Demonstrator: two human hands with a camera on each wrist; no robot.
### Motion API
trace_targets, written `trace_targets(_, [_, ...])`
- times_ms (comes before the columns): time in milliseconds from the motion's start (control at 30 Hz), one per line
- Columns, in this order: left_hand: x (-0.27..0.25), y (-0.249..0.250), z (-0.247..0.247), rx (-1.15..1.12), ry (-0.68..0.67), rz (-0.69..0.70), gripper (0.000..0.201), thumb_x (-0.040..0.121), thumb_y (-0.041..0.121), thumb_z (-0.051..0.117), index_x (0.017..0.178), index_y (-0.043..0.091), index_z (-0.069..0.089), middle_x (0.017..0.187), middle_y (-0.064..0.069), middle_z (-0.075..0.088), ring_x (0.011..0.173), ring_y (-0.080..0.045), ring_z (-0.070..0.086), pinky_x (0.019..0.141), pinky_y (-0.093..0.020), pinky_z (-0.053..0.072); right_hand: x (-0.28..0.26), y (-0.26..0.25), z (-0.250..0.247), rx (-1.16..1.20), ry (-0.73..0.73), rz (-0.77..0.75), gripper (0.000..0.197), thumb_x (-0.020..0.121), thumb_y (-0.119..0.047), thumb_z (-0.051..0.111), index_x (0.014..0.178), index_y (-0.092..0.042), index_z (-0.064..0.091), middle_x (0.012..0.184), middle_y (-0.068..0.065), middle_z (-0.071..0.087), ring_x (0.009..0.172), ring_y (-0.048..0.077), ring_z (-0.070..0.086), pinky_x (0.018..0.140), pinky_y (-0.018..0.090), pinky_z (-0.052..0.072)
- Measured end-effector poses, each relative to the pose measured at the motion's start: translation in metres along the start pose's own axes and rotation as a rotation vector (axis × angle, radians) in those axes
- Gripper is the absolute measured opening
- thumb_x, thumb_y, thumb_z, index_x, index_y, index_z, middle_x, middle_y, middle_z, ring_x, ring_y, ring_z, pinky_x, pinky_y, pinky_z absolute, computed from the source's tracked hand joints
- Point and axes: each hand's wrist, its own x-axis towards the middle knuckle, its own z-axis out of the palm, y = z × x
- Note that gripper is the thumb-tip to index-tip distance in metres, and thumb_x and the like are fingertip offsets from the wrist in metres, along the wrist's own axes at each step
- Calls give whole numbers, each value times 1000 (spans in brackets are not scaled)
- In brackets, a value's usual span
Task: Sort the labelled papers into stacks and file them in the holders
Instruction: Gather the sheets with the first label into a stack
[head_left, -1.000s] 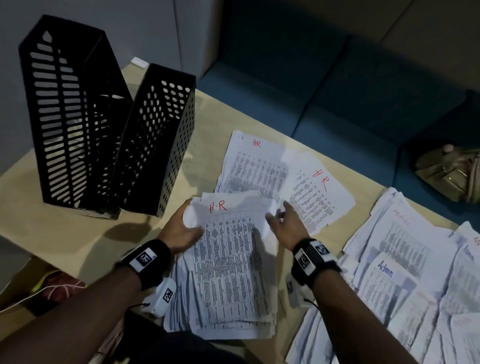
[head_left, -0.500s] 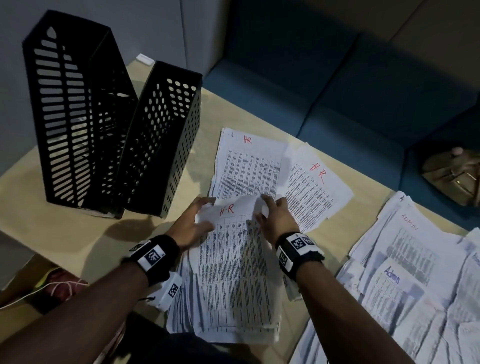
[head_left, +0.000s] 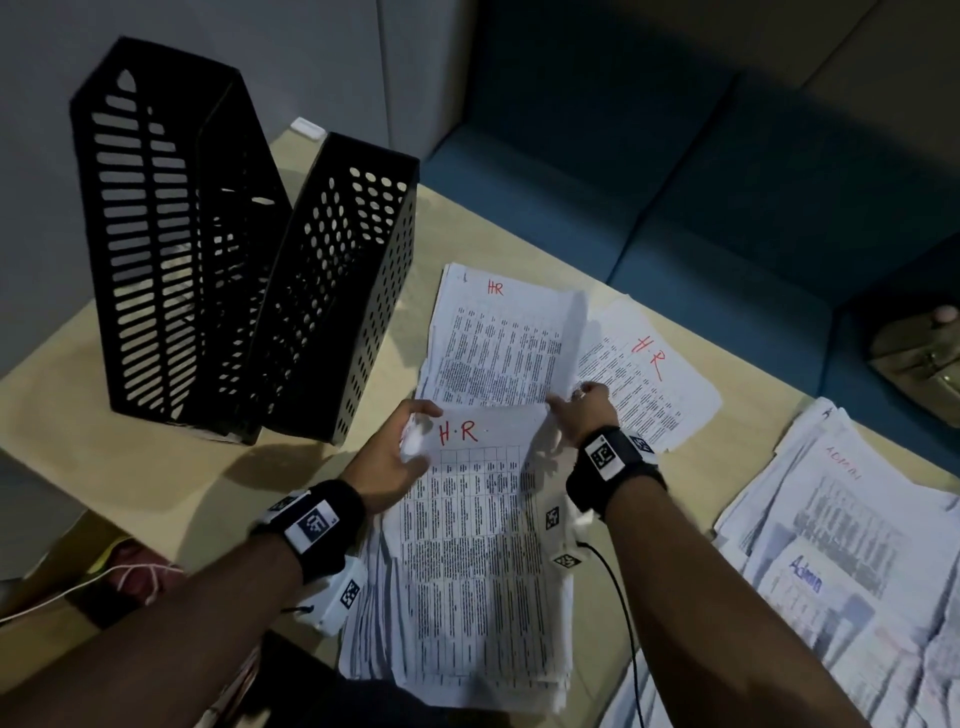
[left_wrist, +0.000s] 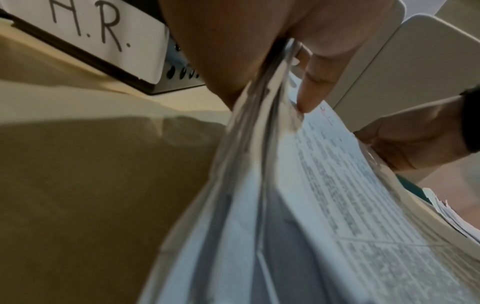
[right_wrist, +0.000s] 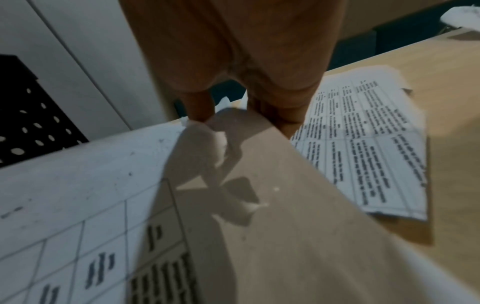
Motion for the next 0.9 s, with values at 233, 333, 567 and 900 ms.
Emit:
trace_targets(233, [-4,-3,6,23,53,25,59,88,-5,50,113,48,43,132,18,45,123,-6,46,100,-28,41,-13,-3,1,-31,171,-236,26,95,-21,52,112,-3,60,104,16,67,86,28,61,69,27,42])
trace_targets(333, [-5,-7,7,38,95,-17,57,89,-3,49,117,46,42,131,11,47,123,-12,48,105,-36,41,-25,-6,-23,87,340,-330,19,96,-11,49,112,-4,55,95,8,63,77,19,54,68,23,38])
trace_targets(567, [4,-11,3,120,198,15,54,88,9,61,124,42,37,138,12,41,128,-14,39,103,-31,31,-55,8,-99,420,672,-477,17,94,-10,51,109,-4,56,89,3,58,70,8,51,60,16,34])
trace_targets(900, [14,-18,4,-42,276,-40,36,92,33,60,124,41,45,135,14,48,130,-14,44,108,-47,39,-89,106,-22,160,28,-363,42,90,-31,52,124,-8,45,104,2,62,91,23,62,58,12,42])
